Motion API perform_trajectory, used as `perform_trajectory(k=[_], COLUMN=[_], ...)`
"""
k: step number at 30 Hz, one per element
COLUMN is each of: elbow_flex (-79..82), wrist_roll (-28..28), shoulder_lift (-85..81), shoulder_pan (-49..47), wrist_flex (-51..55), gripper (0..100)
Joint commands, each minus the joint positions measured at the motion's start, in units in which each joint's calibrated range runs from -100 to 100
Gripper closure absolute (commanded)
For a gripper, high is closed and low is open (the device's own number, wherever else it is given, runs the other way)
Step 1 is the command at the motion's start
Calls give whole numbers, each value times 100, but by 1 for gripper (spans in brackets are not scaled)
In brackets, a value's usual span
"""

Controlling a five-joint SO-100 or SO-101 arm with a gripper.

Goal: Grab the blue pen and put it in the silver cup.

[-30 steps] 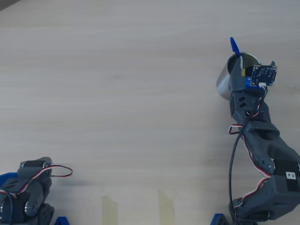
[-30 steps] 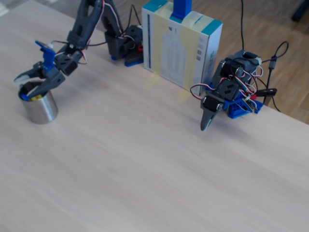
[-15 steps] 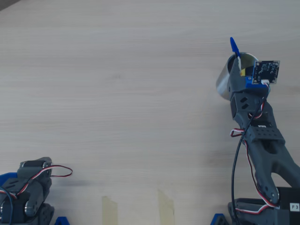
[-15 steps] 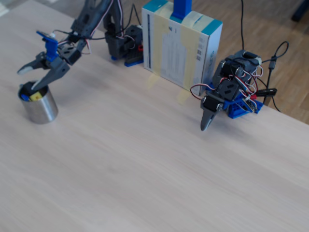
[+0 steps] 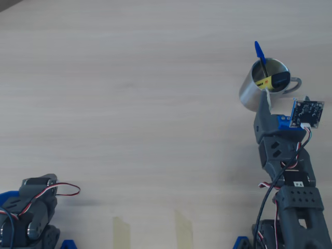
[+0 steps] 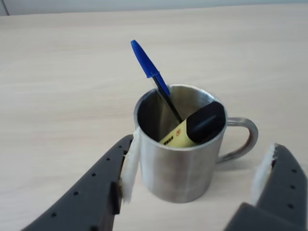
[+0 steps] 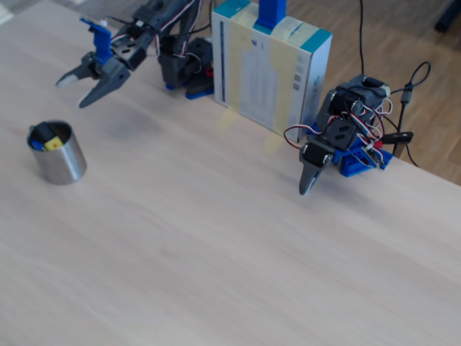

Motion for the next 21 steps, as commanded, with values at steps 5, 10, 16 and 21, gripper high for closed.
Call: perform_trajectory(k=[5,10,16,21], elbow_flex=[1156,2008,2416,2444], wrist_roll=[-245,-354,-322,-343], shoulder_lift=[-2003,-2917,-3632,-4596], shoulder_pan=[201,193,201,201], wrist_flex=[1138,1353,2185,4073], gripper=[63,63,63,70])
